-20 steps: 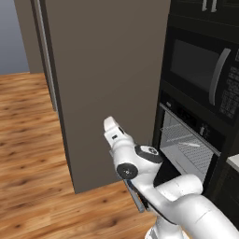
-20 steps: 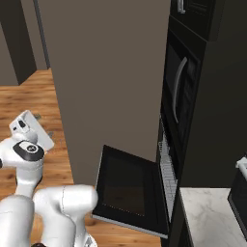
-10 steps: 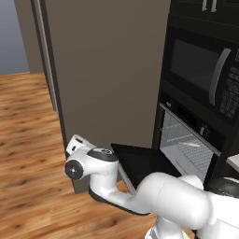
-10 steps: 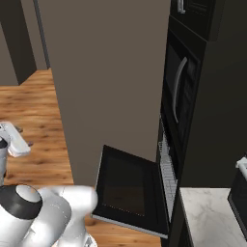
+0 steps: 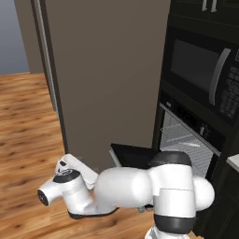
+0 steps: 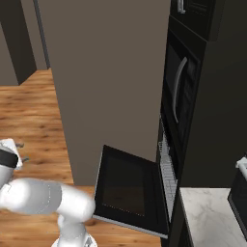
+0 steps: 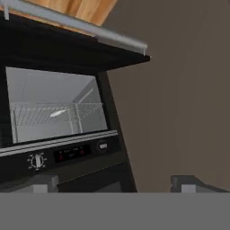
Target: Place the fish on the rack of the oven, and slide the rack back inside. Close the oven door.
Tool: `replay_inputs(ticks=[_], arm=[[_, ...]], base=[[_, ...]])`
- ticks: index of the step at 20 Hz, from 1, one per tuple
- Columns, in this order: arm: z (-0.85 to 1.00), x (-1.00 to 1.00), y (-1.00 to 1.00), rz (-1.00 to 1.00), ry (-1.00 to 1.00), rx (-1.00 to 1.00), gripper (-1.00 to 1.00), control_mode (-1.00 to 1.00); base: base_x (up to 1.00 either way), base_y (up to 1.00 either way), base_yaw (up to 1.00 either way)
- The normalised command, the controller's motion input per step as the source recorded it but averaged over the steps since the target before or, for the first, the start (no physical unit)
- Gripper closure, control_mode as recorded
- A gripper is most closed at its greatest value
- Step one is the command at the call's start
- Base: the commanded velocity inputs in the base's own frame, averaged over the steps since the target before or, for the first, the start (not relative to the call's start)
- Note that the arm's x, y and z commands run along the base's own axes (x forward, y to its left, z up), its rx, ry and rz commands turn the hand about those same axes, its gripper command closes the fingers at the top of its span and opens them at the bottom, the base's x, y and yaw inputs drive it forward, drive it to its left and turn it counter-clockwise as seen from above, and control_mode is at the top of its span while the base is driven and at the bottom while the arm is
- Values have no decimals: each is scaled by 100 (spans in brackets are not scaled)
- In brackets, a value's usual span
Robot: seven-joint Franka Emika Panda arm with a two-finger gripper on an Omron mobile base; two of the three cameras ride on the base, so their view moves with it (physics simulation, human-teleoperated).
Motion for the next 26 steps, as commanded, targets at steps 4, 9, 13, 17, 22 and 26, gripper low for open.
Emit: replay_inputs(ticks=[4, 9, 13, 17, 22, 26], arm=[[-81, 0, 1, -38, -32, -21, -100, -100], [-75, 0, 3, -38, -33, -18, -100, -100], [-61, 0, 3, -36, -23, -16, -100, -100], [-37, 0, -9, -29, -12, -13, -100, -100], [-20, 17, -45, -16, -3, -6, -100, -100], [-9, 9, -68, -4, 0, -1, -100, -100]], base=[[0, 0, 0], [0, 0, 0], [0, 0, 0], [0, 0, 0], [0, 0, 0], [0, 0, 0]])
